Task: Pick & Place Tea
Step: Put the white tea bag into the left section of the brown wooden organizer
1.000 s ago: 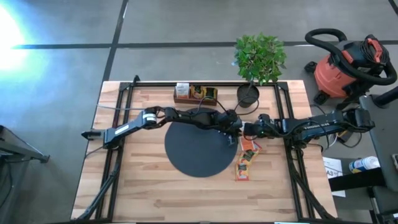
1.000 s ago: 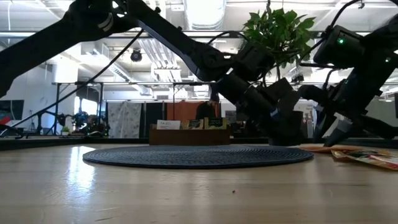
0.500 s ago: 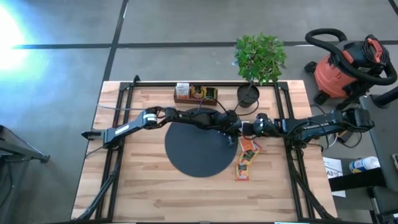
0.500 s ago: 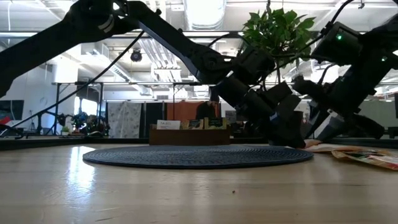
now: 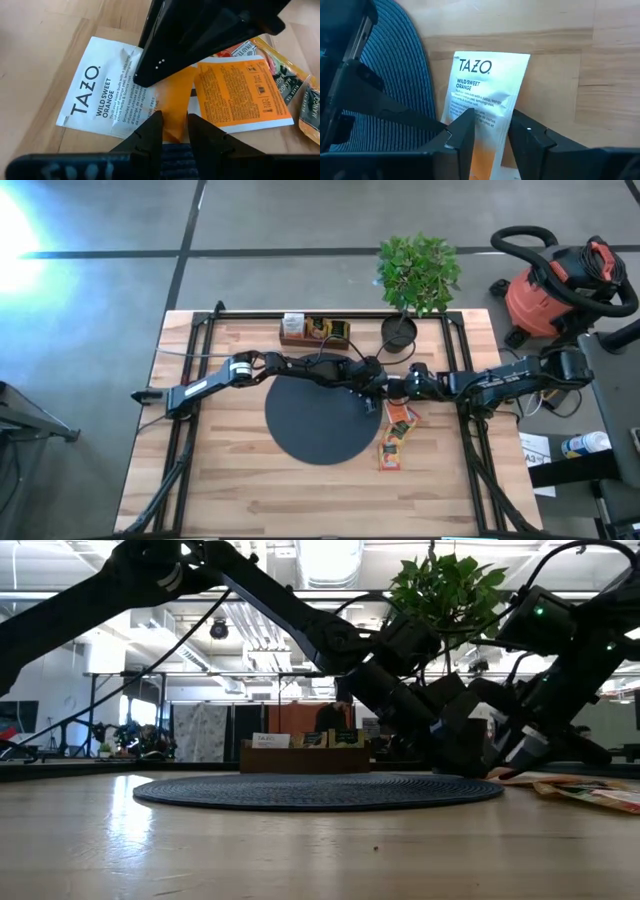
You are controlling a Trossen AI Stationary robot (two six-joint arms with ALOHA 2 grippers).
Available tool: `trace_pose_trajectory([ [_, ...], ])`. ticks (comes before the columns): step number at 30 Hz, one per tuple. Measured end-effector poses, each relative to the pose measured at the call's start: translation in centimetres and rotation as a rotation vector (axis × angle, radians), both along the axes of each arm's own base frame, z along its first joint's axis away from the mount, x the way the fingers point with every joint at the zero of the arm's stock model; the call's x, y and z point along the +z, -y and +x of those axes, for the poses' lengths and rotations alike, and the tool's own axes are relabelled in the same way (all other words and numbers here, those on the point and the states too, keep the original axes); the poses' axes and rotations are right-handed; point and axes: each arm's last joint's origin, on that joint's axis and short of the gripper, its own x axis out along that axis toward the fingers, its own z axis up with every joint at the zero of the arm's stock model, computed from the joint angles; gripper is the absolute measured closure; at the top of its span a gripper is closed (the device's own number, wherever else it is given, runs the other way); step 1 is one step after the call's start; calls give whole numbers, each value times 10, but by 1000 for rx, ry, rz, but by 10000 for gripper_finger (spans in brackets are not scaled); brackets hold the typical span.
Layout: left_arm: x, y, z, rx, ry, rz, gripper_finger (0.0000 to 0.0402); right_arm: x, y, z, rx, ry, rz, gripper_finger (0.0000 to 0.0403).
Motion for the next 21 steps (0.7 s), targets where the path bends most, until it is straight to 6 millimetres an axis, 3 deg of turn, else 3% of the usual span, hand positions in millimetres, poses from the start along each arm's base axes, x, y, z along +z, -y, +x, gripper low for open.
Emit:
trace_pose_trajectory([
  [11,15,1,-4,0,-5,14,305,2,-1,1,46,7,-6,385],
  [15,28,2,-9,15,-33,33,305,6,-1,1,98,10,-44,392],
  [17,47,3,-15,26,-46,38,305,11,-1,2,144,28,-79,393],
  [21,113,2,-36,40,-4,46,305,30,-2,1,284,86,-207,394],
])
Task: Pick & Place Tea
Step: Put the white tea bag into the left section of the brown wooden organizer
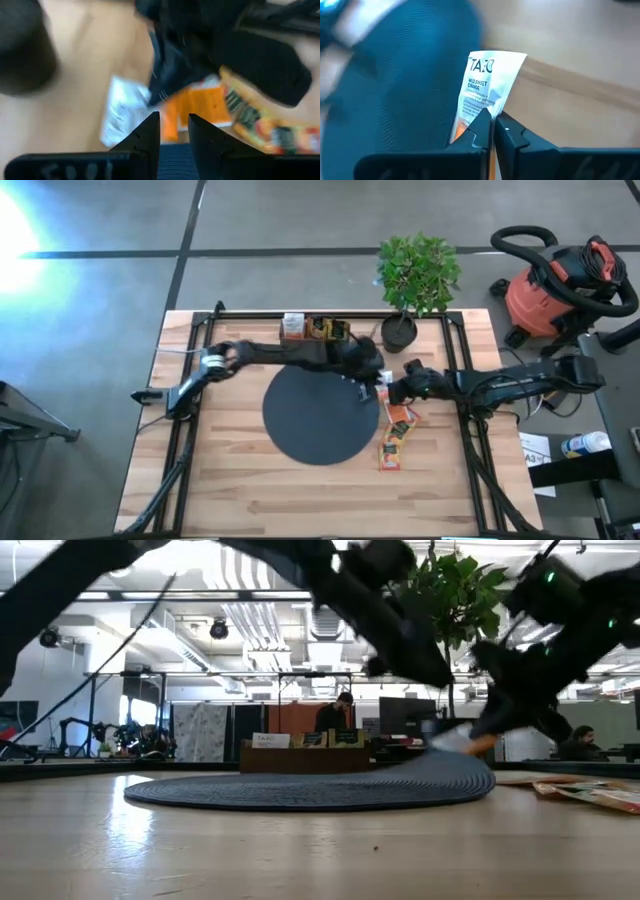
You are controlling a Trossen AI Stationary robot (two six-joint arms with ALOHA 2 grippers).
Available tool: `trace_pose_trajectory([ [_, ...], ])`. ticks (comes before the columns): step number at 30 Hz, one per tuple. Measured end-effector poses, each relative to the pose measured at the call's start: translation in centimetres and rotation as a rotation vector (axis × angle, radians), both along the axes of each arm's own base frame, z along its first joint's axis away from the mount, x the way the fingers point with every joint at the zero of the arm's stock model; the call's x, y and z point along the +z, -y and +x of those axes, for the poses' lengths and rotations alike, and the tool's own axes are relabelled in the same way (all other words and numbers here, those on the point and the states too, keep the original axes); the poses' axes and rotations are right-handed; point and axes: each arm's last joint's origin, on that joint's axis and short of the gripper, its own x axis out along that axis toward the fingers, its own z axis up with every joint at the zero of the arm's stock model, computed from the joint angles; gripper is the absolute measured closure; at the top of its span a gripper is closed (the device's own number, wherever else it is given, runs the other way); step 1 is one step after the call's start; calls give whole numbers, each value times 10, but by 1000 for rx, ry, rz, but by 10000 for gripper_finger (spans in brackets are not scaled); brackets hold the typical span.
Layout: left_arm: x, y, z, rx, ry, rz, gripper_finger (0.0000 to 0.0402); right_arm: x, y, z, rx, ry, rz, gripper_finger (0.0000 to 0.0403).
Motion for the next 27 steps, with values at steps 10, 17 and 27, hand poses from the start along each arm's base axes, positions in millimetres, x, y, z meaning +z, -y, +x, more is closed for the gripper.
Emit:
trace_pose_trajectory([
  [10,93,-20,-77,67,53,-3,307,70,-4,-2,334,16,-261,394],
  [17,106,-30,-97,31,77,-234,307,114,-5,14,532,-36,-428,394],
  [27,117,-25,-102,40,92,-305,290,143,-6,57,659,-39,-471,394],
])
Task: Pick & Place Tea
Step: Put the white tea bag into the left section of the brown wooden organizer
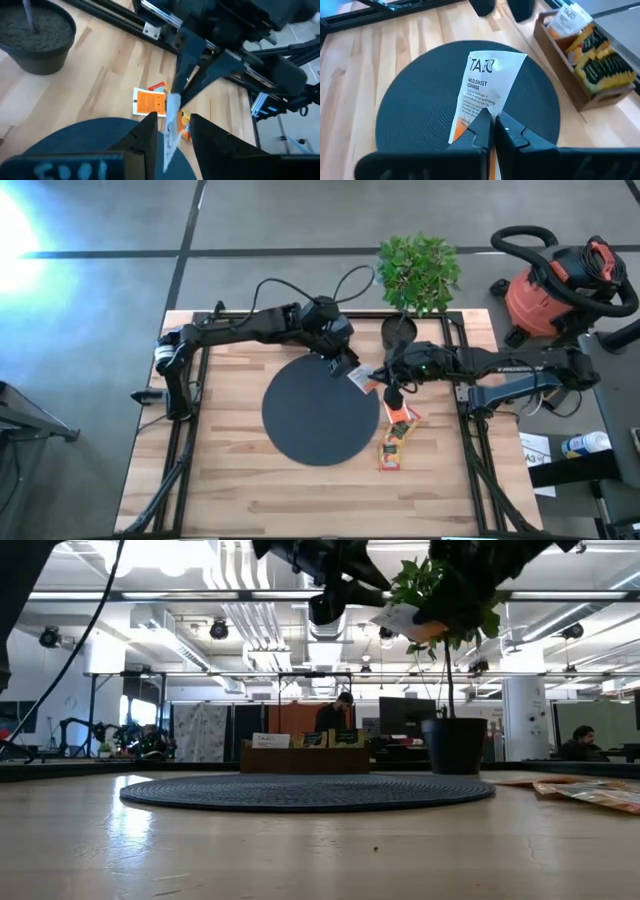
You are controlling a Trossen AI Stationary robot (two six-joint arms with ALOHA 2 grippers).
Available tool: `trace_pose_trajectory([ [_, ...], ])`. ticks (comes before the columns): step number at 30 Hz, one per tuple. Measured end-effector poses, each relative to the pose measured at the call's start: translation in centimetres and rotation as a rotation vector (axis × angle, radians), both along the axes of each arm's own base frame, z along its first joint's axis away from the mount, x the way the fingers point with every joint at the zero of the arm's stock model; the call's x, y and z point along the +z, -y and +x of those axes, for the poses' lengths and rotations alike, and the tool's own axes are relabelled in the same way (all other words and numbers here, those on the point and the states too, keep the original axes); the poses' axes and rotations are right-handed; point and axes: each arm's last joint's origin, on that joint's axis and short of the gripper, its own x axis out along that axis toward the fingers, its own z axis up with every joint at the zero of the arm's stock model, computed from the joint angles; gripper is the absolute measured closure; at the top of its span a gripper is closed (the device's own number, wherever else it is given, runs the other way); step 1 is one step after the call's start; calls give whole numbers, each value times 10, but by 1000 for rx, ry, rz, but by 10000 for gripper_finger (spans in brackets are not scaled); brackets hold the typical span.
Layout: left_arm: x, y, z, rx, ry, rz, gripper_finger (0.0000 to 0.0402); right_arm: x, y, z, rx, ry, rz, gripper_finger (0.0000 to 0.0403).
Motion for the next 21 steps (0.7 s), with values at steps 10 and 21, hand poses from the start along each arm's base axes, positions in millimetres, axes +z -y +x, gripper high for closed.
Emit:
trace_pose_trajectory([
  [10,-9,2,-5,-11,-97,-10,268,11,-1,13,31,12,-10,394],
  [21,-12,6,-5,-84,-101,21,268,14,1,18,-7,62,-34,394],
])
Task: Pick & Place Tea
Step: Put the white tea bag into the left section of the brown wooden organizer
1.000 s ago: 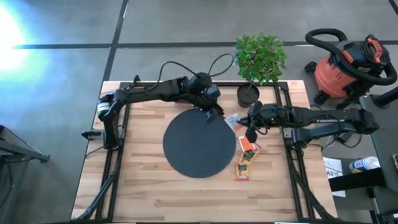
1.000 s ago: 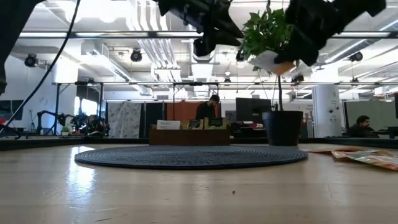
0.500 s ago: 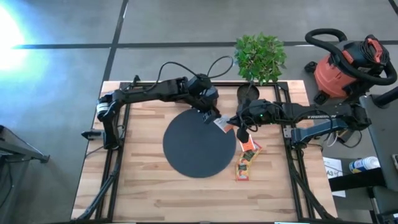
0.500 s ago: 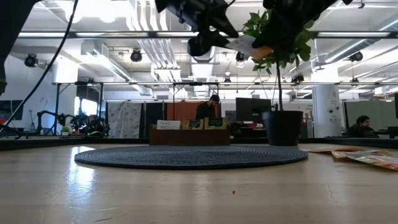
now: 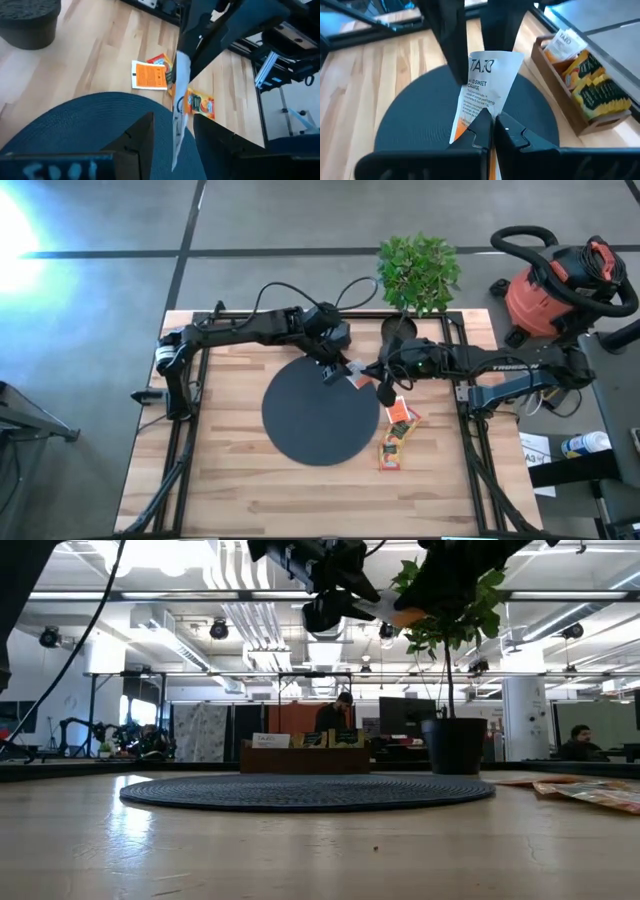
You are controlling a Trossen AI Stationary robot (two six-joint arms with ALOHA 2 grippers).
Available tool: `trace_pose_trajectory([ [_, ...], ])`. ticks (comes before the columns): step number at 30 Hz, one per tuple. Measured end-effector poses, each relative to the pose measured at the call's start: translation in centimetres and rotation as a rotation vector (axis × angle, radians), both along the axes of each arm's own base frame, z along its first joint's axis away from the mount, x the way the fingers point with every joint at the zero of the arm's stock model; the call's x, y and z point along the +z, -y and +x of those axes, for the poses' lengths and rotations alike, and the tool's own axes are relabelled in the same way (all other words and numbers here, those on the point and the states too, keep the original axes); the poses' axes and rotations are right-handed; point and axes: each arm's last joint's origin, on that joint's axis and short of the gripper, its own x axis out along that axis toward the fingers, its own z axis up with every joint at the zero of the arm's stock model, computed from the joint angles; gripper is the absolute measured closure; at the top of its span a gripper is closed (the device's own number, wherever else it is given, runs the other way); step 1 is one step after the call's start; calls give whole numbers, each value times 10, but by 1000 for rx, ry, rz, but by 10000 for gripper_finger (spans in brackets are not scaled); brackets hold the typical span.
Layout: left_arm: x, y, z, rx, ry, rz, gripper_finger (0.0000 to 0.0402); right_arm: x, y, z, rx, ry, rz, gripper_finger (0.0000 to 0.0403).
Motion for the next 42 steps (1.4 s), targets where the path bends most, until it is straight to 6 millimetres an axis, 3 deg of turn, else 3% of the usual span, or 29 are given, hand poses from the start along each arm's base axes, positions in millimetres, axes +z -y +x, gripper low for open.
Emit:
trace_pose_trajectory([
  [7,-6,-1,-5,13,-77,76,284,-2,1,8,-18,32,18,394],
  [15,-7,-2,-5,17,-86,143,384,-8,1,13,-46,17,57,394],
  [18,-7,-3,-5,22,-88,175,398,-8,1,14,-66,24,89,389],
  [25,-13,-7,-13,54,-194,259,401,-4,2,11,-122,47,99,331],
  [30,-22,-14,-27,77,-385,379,401,4,3,11,-138,59,87,267],
  [35,-24,-40,-57,117,-643,560,401,13,3,12,-127,59,66,224],
  [42,-20,-100,-93,133,-728,586,401,11,3,10,-142,32,90,211],
])
